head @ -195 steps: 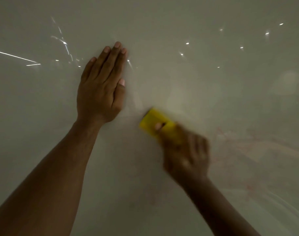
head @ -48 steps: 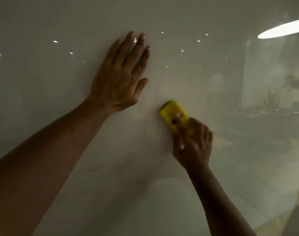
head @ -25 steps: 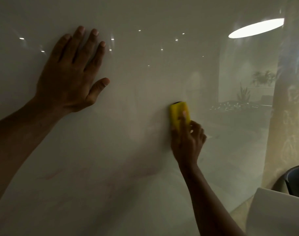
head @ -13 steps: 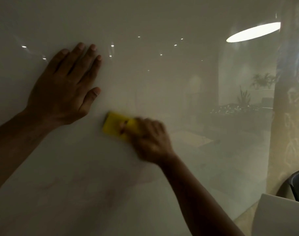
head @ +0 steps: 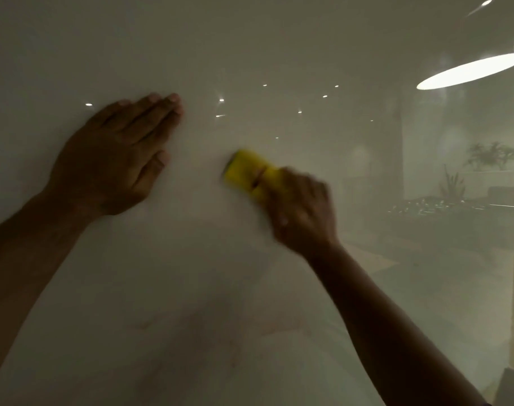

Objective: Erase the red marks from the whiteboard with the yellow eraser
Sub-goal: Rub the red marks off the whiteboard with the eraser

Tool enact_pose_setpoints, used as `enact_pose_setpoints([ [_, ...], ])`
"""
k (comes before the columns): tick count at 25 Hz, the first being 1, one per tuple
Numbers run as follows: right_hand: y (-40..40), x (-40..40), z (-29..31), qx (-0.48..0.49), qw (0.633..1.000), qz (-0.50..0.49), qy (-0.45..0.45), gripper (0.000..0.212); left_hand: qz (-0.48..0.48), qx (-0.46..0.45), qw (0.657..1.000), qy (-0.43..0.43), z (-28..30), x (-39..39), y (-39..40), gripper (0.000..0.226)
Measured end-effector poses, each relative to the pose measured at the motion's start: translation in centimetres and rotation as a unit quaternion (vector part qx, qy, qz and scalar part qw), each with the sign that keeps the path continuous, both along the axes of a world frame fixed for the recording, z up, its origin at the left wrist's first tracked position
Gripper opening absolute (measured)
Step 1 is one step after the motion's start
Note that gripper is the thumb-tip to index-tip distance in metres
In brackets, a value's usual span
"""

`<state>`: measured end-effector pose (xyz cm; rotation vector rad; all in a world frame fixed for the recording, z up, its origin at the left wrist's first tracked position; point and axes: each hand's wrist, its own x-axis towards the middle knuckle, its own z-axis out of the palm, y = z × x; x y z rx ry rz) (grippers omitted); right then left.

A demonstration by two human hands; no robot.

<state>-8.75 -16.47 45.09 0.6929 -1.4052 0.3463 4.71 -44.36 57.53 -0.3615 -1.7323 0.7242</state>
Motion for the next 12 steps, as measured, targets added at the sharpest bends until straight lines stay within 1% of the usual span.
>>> enact_pose_setpoints([
  [1,1.3,-0.9,1.4,-0.118,0.990,-0.032,-0.070,0.046,0.006,0.008,1.000,0.011,0.0,0.6,-1.0,0.064],
  [2,2.1,-1.5,2.6,-0.245,0.957,-0.052,-0.144,0.053,0.011,0.016,1.000,0.020,-0.2,1.2,-1.7,0.063],
  [3,1.8,-1.5,2.9,-0.332,0.922,-0.062,-0.192,0.059,0.013,0.023,0.999,0.026,-0.5,1.5,-2.1,0.063],
  [4,0.5,-0.9,2.2,-0.350,0.915,-0.057,-0.194,0.061,0.016,0.031,0.999,0.027,-1.0,1.8,-2.5,0.063],
  [5,-1.6,-0.3,0.4,-0.311,0.938,-0.040,-0.150,0.060,0.017,0.036,0.999,0.025,-1.3,2.1,-2.8,0.064],
  [6,-4.0,0.6,-2.5,-0.214,0.973,0.000,-0.087,0.055,0.018,0.038,0.999,0.022,-1.6,2.3,-3.1,0.064],
  [7,-6.1,1.8,-5.9,-0.085,0.996,0.037,-0.017,0.052,0.018,0.039,0.999,0.019,-1.8,2.6,-3.5,0.064],
  [8,-7.0,2.8,-8.9,0.030,0.997,0.058,0.037,0.054,0.018,0.037,0.999,0.017,-1.9,2.9,-3.9,0.065],
  [9,-6.6,2.9,-11.1,0.100,0.991,0.059,0.060,0.057,0.020,0.034,0.999,0.015,-2.1,3.1,-4.3,0.065],
  [10,-5.3,2.2,-12.2,0.115,0.991,0.058,0.049,0.056,0.020,0.029,0.999,0.013,-2.4,3.3,-4.8,0.065],
  [11,-3.7,1.4,-12.7,0.068,0.996,0.051,0.017,0.052,0.019,0.025,0.999,0.012,-2.7,3.5,-5.1,0.065],
  [12,-2.2,0.9,-12.8,-0.034,0.998,0.031,-0.034,0.048,0.017,0.023,0.999,0.015,-3.0,3.6,-5.4,0.065],
])
